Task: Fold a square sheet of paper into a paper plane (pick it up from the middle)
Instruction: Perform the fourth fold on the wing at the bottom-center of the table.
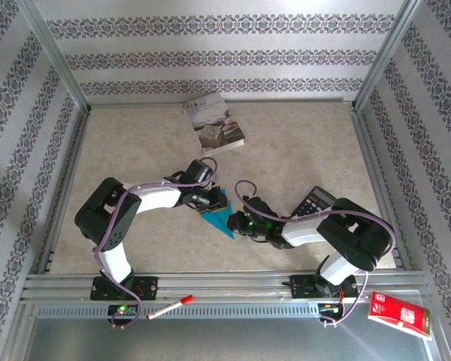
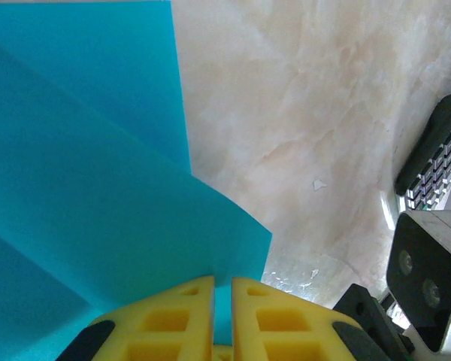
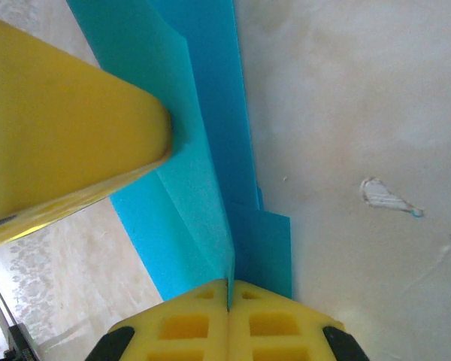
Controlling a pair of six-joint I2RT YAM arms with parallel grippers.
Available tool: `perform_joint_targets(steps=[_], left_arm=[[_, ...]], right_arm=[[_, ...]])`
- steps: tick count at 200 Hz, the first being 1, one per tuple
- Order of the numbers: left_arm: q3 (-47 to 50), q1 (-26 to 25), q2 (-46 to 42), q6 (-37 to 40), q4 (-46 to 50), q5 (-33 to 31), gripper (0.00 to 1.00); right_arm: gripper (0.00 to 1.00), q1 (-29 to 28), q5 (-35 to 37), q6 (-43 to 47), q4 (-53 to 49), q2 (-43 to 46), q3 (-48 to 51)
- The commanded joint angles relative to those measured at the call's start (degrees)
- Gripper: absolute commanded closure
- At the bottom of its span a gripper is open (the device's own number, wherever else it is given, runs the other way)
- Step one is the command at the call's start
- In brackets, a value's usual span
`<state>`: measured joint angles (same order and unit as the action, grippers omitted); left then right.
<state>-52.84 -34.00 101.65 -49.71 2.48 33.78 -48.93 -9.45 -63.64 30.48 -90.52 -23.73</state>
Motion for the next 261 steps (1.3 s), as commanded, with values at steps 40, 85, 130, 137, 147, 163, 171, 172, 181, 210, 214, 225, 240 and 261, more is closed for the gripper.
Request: perform_joint_targets(steps=[40, 85, 130, 137, 147, 163, 171, 172, 181, 210, 214, 225, 240, 261], left_arm=[[2.33, 0.96, -4.25, -3.37, -9.19, 4.76, 0.82], [-1.3, 0.26, -2.62, -2.12, -6.8, 4.98, 0.75], [-4.33, -0.02, 0.45, 0.17, -2.75, 4.43, 0.75], [-4.54, -0.02, 0.7, 0.36, -2.49, 4.37, 0.75], [-4.64, 0.03, 1.07, 0.47, -2.14, 4.32, 0.75], [-4.99, 0.07, 1.56, 1.19, -0.83, 3.76, 0.75], [-4.99, 0.07, 1.68, 1.59, -0.05, 3.18, 0.75], [-4.99, 0.07, 1.69, 1.66, 0.01, 3.11, 0.75], [-5.06, 0.11, 1.71, 2.03, 0.68, 2.43, 0.75], [-4.99, 0.42, 2.08, 3.52, 2.56, 0.69, 0.75], [-5.01, 0.51, 2.21, 3.6, 2.76, 0.67, 0.75], [-5.0, 0.68, 2.22, 3.93, 2.96, 0.45, 0.75], [-4.86, 0.85, 2.2, 4.36, 3.31, 0.0, 0.75], [-4.48, 1.19, 2.32, 4.84, 3.54, -0.26, 0.76]], right_arm=[[1.0, -0.82, 0.32, 1.71, -5.96, -3.26, 0.09], [1.0, -0.82, 0.22, 1.9, -6.08, -3.43, -0.16], [1.0, -0.78, -0.2, 2.27, -6.18, -4.04, -0.61], [1.0, -0.8, -0.21, 2.28, -6.15, -4.1, -0.64], [1.0, -0.8, -0.21, 2.29, -6.15, -4.14, -0.75], [1.0, -0.82, -0.3, 2.39, -6.39, -4.05, -0.97], [1.0, -0.8, -0.3, 2.51, -6.52, -4.1, -0.97], [1.0, -0.81, -0.3, 2.53, -6.54, -4.07, -0.97], [1.0, -0.86, -0.3, 2.46, -6.57, -4.12, -1.13], [1.0, -0.82, -0.52, 2.72, -6.6, -4.24, -1.24], [1.0, -0.82, -0.54, 2.71, -6.57, -4.23, -1.24], [1.0, -0.81, -0.55, 2.86, -6.6, -4.23, -1.33], [1.0, -0.82, -0.6, 2.87, -6.66, -4.31, -1.24], [1.0, -0.82, -0.58, 2.89, -6.58, -4.14, -1.08]])
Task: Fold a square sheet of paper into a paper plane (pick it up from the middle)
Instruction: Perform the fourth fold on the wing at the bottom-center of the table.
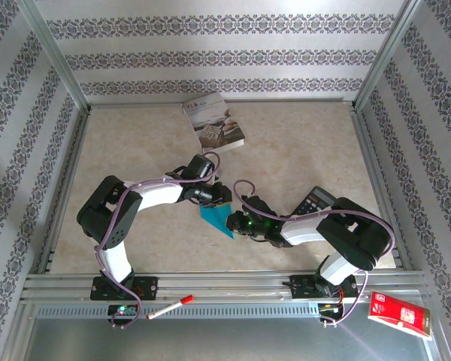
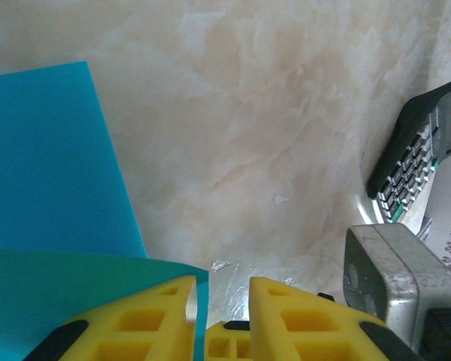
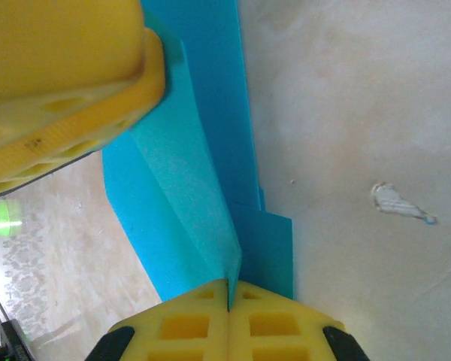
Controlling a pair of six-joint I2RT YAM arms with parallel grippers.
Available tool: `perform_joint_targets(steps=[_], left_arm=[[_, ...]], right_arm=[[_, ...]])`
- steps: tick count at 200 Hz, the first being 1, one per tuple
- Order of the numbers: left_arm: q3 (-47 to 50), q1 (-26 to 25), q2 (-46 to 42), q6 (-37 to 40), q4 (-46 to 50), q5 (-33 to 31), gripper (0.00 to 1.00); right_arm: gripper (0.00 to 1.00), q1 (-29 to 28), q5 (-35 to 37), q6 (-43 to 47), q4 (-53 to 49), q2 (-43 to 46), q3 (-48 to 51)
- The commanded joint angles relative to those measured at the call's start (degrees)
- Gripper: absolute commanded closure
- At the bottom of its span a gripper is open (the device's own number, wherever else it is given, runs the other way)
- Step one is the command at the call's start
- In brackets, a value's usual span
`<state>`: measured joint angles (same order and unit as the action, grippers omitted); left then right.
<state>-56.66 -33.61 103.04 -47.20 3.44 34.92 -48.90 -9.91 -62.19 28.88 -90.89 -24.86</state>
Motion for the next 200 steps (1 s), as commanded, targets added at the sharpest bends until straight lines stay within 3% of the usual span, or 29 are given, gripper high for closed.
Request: perform_joint_targets(steps=[1, 200], left_arm=[[-0.6, 0.81, 0.88, 2.3, 2.6, -1.46, 0.76], [3.23, 1.77, -8.64, 0.26, 2.0, 0.77, 0.76]], right_arm=[[1.0, -0.84, -0.11, 1.41, -4.98, -3.77, 0.02], [0.88, -0.83, -1.03, 5.41, -4.5, 1.23, -0.54]])
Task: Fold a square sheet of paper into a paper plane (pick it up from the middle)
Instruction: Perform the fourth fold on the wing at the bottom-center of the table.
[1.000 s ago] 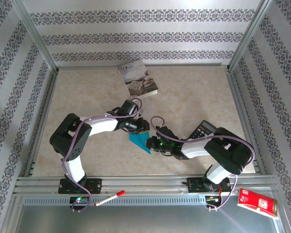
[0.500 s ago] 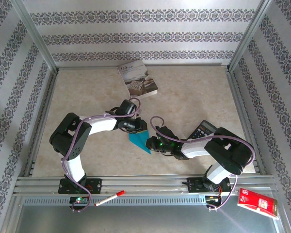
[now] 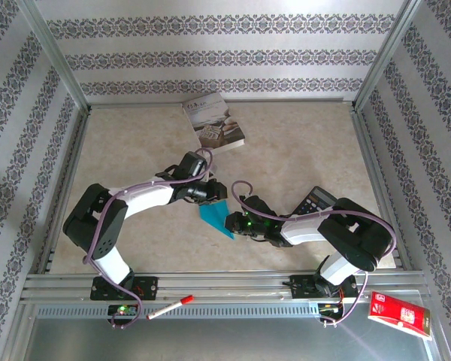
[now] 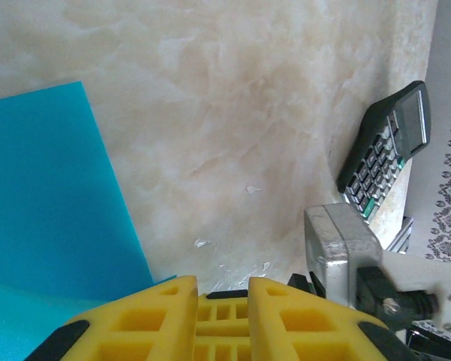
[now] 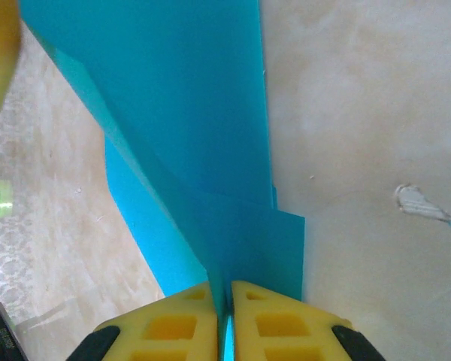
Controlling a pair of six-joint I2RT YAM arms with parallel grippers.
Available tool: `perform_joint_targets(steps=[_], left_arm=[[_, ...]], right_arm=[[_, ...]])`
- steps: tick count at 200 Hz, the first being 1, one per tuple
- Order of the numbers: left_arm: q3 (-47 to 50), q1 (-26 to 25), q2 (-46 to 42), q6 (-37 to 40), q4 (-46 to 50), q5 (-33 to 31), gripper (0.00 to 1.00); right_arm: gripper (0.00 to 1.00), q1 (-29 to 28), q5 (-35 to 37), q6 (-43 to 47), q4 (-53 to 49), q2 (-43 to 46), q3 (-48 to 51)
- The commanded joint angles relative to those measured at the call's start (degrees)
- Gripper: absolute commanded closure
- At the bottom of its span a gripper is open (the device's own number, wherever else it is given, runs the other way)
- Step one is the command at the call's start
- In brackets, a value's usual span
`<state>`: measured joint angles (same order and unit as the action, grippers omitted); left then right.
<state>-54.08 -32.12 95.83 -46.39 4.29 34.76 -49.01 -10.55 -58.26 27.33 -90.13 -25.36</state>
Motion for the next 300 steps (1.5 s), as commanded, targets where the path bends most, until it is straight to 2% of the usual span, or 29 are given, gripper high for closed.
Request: perform_joint_targets(steps=[1, 68, 169, 300], left_arm=[[0.6, 0.25, -1.48, -0.55, 1.2, 0.92, 0.76], [-0.49, -2.31, -0.25, -2.55, -0.7, 2.69, 0.76], [-3.04, -2.43, 5.92, -3.44, -3.5, 4.04, 0.76], [-0.08, -0.45, 6.87, -0.11, -0.05, 0.19, 0.76]], right_arm=[[0.88, -0.73, -0.37, 1.48, -2.97, 0.43, -0.04], [0.89, -0.78, -0.53, 1.46, -2.78, -0.19, -0.28], [0.89, -0.69, -0.79, 1.1, -2.28, -1.05, 0.02], [0.9, -0.64, -0.79, 0.7, -2.06, -1.72, 0.01]])
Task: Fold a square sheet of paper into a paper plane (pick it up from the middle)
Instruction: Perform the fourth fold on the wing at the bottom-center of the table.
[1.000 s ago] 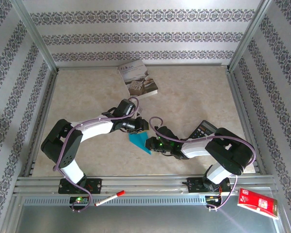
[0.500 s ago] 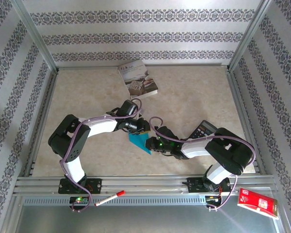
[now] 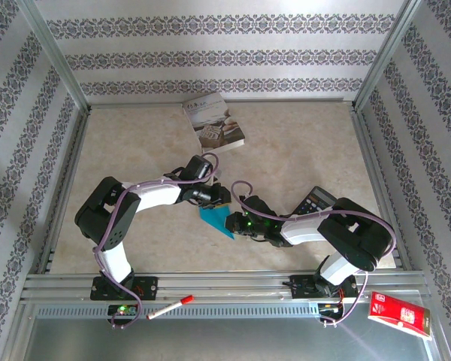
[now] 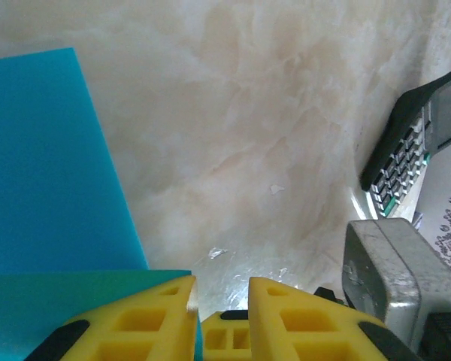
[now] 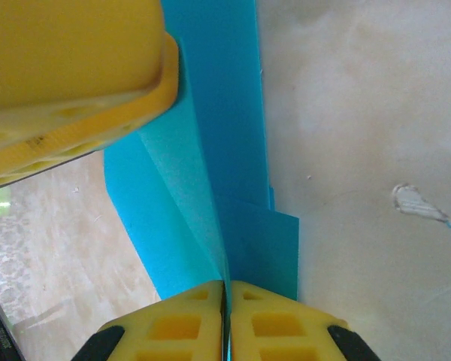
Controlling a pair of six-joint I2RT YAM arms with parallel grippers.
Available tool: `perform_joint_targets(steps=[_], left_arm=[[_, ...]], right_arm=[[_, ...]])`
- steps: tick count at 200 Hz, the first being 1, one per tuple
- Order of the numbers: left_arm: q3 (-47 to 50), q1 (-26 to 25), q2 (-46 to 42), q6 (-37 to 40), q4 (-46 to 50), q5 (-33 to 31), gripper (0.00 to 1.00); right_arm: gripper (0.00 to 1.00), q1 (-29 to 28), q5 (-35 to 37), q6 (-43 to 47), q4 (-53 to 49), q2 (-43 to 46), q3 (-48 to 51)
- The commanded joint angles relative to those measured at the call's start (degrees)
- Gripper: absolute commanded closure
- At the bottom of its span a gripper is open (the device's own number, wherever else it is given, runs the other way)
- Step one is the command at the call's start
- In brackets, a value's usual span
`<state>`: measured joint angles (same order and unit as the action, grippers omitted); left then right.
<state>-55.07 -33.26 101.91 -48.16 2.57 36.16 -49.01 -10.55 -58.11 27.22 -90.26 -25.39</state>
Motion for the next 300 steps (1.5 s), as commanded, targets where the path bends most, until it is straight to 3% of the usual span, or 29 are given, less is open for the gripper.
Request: perform_joint_targets(steps=[1, 143, 300], left_arm=[[0.87, 0.71, 0.81, 1.75, 1.71, -1.28, 0.76], [3.47, 1.83, 0.84, 2.63, 1.82, -1.97, 0.76], [2.61, 1.66, 2.24, 1.81, -1.43, 2.28, 0.75]], right_arm=[[0.9, -0.64, -0.79, 0.54, -1.93, -1.59, 0.01], [0.9, -0.64, -0.73, -0.14, -1.3, -2.64, 0.18], [0.9, -1.3, -0.35, -0.12, -0.83, -3.67, 0.46]])
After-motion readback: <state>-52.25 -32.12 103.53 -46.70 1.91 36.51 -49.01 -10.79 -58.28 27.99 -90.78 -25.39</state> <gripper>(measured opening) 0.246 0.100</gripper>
